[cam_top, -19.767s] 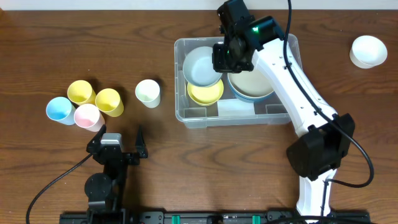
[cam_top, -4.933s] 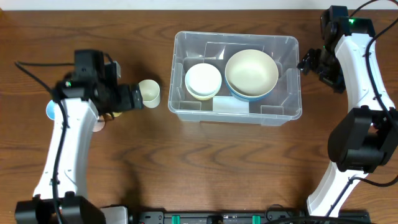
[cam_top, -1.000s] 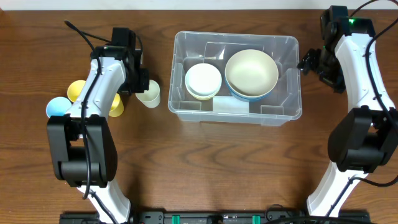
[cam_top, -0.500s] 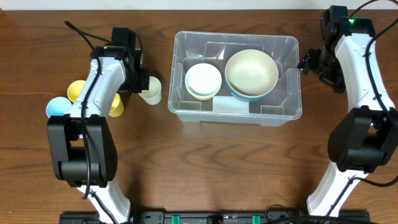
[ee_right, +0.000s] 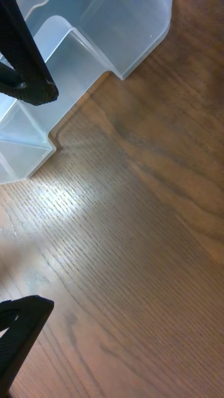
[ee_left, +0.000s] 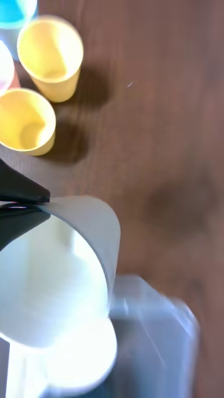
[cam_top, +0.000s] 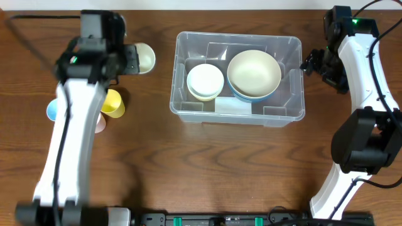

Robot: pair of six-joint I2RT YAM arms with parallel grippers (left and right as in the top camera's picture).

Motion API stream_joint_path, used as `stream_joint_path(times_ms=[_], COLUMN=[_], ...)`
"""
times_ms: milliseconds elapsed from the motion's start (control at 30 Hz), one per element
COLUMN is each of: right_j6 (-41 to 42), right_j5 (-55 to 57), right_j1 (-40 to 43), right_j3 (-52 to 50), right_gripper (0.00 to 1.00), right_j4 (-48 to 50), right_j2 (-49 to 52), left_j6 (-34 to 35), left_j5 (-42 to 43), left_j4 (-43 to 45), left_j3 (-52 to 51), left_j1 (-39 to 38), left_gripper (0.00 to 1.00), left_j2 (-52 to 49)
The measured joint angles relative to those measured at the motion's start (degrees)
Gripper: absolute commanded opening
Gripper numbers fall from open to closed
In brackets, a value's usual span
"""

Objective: Pack container
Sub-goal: 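Lift the white cup and carry it into the bin with the left gripper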

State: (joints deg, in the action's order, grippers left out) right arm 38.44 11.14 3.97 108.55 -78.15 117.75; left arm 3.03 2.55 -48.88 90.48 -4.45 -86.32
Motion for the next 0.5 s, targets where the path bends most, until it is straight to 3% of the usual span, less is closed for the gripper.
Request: stream_joint_path(times_ms=[267, 500], right_j6=[0.00, 0.00], right_j5=[0.00, 0.00], right_j1=[0.00, 0.00], right_j3=[0.00, 0.00], right_gripper=[0.99, 0.99], right_j4=[-0.02, -0.02], right_j2=[0.00, 0.00], left_j6=[0.17, 0.59], left_j5=[0.07, 0.26], left_j4=[-1.27, -2.75], left_j3=[0.85, 0.55], left_j1=[-12.63, -21.09], left_gripper=[0.06, 0.06], left_j2=[12.57, 9.22])
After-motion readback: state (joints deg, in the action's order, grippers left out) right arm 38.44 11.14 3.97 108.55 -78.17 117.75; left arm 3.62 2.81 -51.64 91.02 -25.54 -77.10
